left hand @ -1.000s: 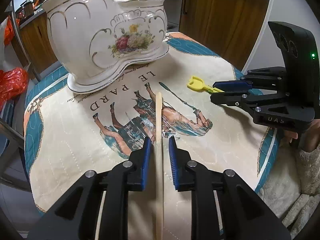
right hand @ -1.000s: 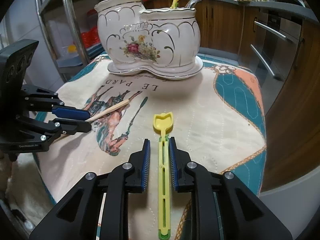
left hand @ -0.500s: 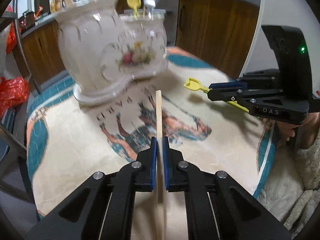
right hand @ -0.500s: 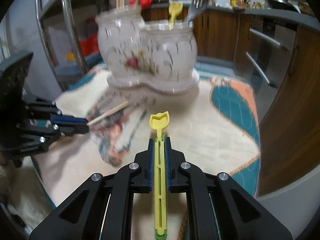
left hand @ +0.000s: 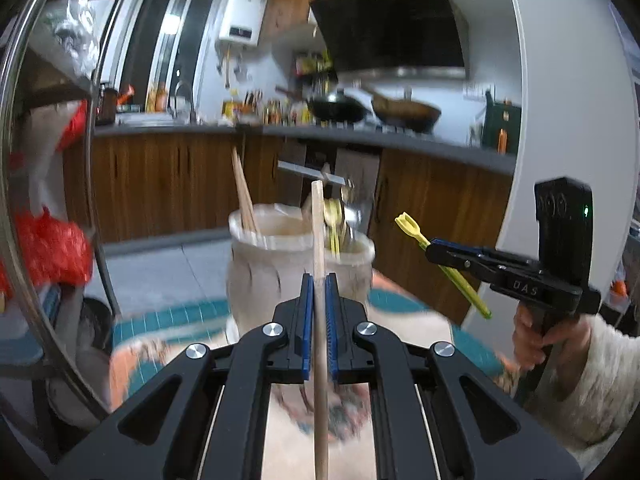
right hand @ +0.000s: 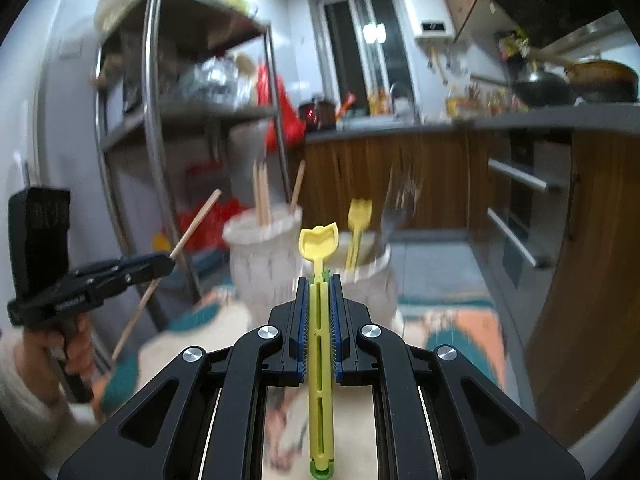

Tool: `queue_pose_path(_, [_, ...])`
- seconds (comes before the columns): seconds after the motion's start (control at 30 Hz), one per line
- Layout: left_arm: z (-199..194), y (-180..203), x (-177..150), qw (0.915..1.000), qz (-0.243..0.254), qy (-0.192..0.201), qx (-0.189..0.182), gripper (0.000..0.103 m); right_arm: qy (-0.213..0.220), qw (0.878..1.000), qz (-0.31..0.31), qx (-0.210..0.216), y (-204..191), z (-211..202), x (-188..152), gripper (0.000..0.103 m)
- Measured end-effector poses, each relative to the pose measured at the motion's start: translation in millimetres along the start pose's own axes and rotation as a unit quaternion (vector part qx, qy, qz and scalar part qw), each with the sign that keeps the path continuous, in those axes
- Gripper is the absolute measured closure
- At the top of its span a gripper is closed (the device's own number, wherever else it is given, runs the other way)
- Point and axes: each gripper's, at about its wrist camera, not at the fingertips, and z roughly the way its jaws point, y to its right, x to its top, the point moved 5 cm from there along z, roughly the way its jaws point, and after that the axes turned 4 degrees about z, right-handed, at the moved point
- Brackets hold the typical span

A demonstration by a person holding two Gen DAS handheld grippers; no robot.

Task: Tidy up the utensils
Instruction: 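Lift the yellow spoon with the right tool while the left tool lifts the chopstick, then drop the yellow spoon into the small cup while the left tool drops the chopstick into the tall cup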

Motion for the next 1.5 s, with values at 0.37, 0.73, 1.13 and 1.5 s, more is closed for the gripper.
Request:
queue_pose_path(0.37, [37, -30, 82, 0.9939, -0.046, 0.100, 0.000, 0.097, 0.081, 0.995, 0.054, 0.018, 28, 48, 60, 0.092])
queue_pose_path(0.73, [89, -31, 101, 0.9870, -0.013, 0.149, 0.058, 0.097, 0.089, 0.990, 0.094, 0.058, 38, 90, 67, 0.092])
queue_pose_path(1.13, [85, -34, 74, 0.9892, -0.017, 0.138, 0.046, 0.097, 0.089, 0.994, 0.060, 0.027, 28, 119, 54, 0.092])
queue_pose_path(1.5, [73, -37, 48, 0.9926, -0.021, 0.112, 0.042, 0.097, 0.074, 0.997, 0.012, -0.018, 21, 104, 36, 0.092])
